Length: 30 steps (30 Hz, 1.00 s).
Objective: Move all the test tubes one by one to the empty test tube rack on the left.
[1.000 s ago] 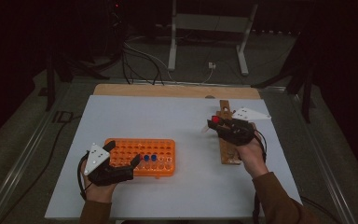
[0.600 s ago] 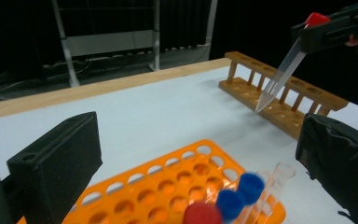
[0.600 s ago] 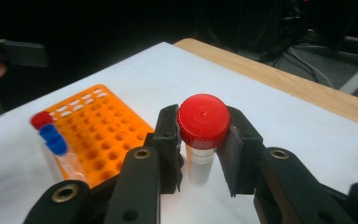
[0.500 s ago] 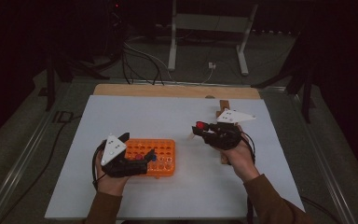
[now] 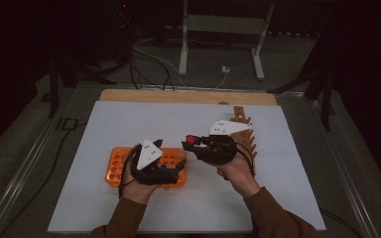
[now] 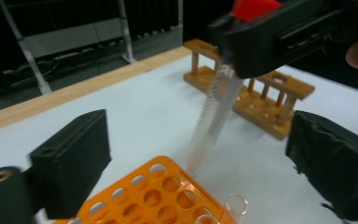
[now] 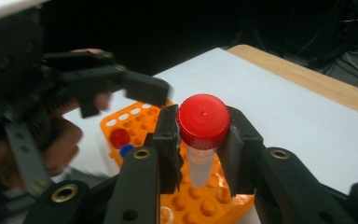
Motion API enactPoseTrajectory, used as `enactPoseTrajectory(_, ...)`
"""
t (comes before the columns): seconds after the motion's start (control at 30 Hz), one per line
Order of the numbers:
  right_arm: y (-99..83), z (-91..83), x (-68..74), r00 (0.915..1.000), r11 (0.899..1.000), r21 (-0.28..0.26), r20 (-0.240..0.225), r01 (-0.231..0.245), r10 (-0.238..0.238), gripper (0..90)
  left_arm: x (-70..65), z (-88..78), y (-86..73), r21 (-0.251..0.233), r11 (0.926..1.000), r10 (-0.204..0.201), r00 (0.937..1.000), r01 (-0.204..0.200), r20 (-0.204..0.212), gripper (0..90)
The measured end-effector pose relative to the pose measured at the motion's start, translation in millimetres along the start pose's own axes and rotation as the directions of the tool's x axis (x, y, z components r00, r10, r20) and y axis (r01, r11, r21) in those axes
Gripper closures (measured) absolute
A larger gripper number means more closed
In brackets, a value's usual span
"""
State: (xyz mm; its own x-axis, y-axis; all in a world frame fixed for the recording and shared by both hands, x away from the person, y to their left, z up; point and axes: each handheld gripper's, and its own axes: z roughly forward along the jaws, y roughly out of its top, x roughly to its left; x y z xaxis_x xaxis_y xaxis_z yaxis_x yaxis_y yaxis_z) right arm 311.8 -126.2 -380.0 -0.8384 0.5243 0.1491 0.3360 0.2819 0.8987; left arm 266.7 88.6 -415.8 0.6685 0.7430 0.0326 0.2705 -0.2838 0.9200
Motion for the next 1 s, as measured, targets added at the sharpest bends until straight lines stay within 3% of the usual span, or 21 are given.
enactPoseTrajectory(0.17, -0.2, 6.5, 6.5, 0.9998, 1.0, 0.008, -0.021, 0.005, -0.005, 70.4, -3.4, 5.2, 0.5, 0.029, 0.9994, 0.021, 0.9998, -0.021, 0.007, 44.6)
enactPoseTrajectory(0.23, -0.1, 7.6, 8.3, 0.9996, 1.0, 0.008, -0.028, 0.009, -0.009, 70.4, -3.6, 5.5, 0.2, 0.019, 0.9996, 0.019, 0.9995, -0.02, 0.024, 55.3)
enactPoseTrajectory(0.37, -0.7, 9.5, 9.8, 0.9994, 1.0, 0.012, -0.032, 0.01, -0.009, 70.4, -2.1, 5.0, 0.9, 0.01, 0.9999, 0.008, 0.9996, -0.009, 0.028, 69.7)
enactPoseTrajectory(0.5, -0.9, 9.7, 8.6, 0.9995, 1.0, 0.012, -0.031, 0.005, -0.004, 69.9, -3.9, 6.1, 2.0, 0.015, 0.9995, 0.029, 0.9994, -0.03, 0.016, 71.8)
enactPoseTrajectory(0.67, -0.2, 3.3, 5.4, 0.9986, 1.0, -0.028, -0.054, -0.003, 0.002, 50.9, 0.4, 5.9, 2.4, 0.011, 0.9998, 0.015, 0.9995, -0.014, -0.027, 74.8)
enactPoseTrajectory(0.73, 0.0, -0.6, 2.7, 0.9992, 0.999, -0.038, -0.039, -0.006, 0.004, 43.8, 4.4, 4.3, 1.6, 0.012, 0.9999, 0.004, 0.9993, -0.004, -0.038, 75.0)
enactPoseTrajectory(0.87, -2.5, -6.7, -2.2, 0.9983, 0.999, -0.047, 0.055, 0.021, -0.019, 32.6, 12.5, -0.6, -1.1, 0.004, 0.9997, -0.024, 0.9978, 0.024, -0.062, 75.0)
enactPoseTrajectory(1.0, -13.3, -9.2, -6.9, 0.9842, 0.999, -0.028, 0.172, 0.047, -0.041, 23.6, 22.4, -7.8, -4.4, -0.014, 0.9983, -0.057, 0.9953, 0.057, -0.077, 75.0)
